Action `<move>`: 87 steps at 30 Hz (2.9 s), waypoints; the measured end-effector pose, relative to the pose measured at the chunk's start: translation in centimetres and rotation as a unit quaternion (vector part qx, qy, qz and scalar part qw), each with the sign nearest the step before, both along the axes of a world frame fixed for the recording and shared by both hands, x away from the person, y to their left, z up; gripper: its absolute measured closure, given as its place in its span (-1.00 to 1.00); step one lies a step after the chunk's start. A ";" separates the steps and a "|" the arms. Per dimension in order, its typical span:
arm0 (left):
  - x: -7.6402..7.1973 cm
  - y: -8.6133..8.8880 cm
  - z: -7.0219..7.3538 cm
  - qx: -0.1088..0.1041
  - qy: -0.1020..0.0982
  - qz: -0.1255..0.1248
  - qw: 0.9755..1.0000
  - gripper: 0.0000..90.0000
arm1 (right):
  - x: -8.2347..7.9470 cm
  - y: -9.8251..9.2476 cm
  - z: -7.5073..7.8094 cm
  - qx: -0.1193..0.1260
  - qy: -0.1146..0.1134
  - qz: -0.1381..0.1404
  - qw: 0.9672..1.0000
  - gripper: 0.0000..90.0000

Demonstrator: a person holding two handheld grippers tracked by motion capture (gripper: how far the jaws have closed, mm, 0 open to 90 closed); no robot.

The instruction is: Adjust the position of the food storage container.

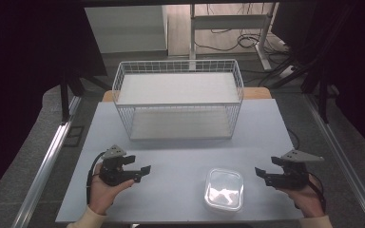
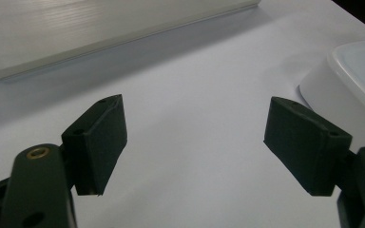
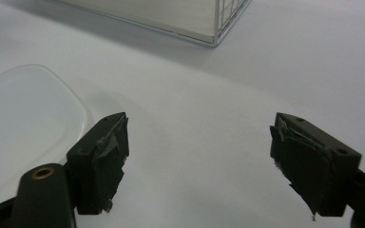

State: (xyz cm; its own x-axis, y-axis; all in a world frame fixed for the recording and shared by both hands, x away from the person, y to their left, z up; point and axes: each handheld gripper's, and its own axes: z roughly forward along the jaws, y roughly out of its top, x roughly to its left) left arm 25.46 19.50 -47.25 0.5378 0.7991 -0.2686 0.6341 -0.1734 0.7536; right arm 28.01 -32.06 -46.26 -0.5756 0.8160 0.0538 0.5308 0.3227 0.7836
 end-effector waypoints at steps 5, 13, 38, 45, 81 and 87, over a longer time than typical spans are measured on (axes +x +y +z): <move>0.0 0.2 0.0 0.001 0.003 0.005 1.000 -0.52 | 0.2 -0.2 -0.1 0.004 0.006 0.002 1.000 -0.50; -0.7 0.4 -0.3 0.006 0.004 0.000 1.000 -0.52 | 0.1 0.3 0.3 -0.001 0.017 0.006 1.000 -0.44; -0.5 0.6 0.4 0.000 0.005 -0.007 1.000 -0.52 | 0.1 0.3 1.3 0.006 0.037 0.013 0.999 -0.27; -0.7 0.7 0.4 0.002 0.005 -0.005 1.000 -0.52 | 0.2 0.4 1.4 0.005 0.043 0.014 0.999 -0.21; -0.4 0.1 0.2 0.008 0.013 -0.021 1.000 -0.53 | -4.4 4.9 -1.8 -0.128 0.160 0.136 0.969 0.89; -0.3 0.0 -0.1 0.010 0.018 -0.024 1.000 -0.53 | -4.6 6.2 -2.1 -0.141 0.159 0.157 0.965 0.99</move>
